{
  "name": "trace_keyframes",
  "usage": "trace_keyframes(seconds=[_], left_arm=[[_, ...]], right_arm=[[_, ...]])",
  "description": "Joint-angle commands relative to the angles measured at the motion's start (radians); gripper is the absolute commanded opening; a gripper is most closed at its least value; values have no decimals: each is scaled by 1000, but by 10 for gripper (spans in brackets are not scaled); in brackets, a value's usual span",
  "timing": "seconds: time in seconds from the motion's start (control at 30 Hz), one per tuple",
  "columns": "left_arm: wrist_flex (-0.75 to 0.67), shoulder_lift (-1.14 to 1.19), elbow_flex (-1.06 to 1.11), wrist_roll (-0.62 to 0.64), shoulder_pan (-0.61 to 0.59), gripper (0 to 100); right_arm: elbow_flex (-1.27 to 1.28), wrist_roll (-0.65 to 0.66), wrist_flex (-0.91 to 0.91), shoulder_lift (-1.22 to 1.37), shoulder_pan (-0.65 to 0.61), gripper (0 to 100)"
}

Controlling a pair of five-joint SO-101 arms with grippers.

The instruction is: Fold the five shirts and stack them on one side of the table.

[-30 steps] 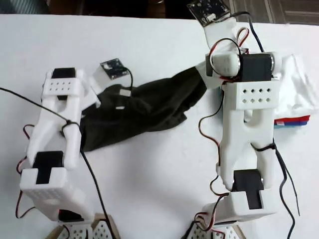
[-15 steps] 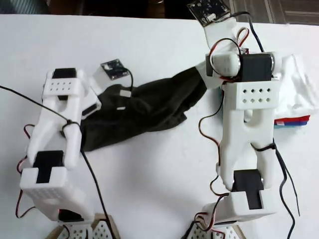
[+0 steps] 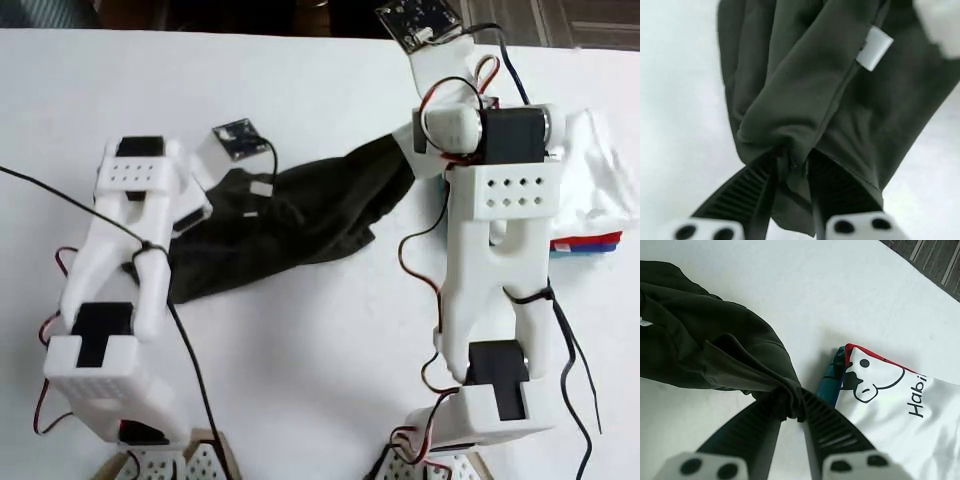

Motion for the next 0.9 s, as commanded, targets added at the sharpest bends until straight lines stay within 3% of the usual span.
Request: trace_keyframes(seconds=[0.0, 0.67, 0.87], left_arm=[[68, -18, -111, 12, 12, 72], [94, -18, -136, 12, -14, 28], [184, -18, -277, 12, -81, 28]], right_arm=[[-12, -6, 7, -62, 4, 19], [-6, -6, 7, -58, 4, 19], [-38, -66, -13, -61, 4, 19]])
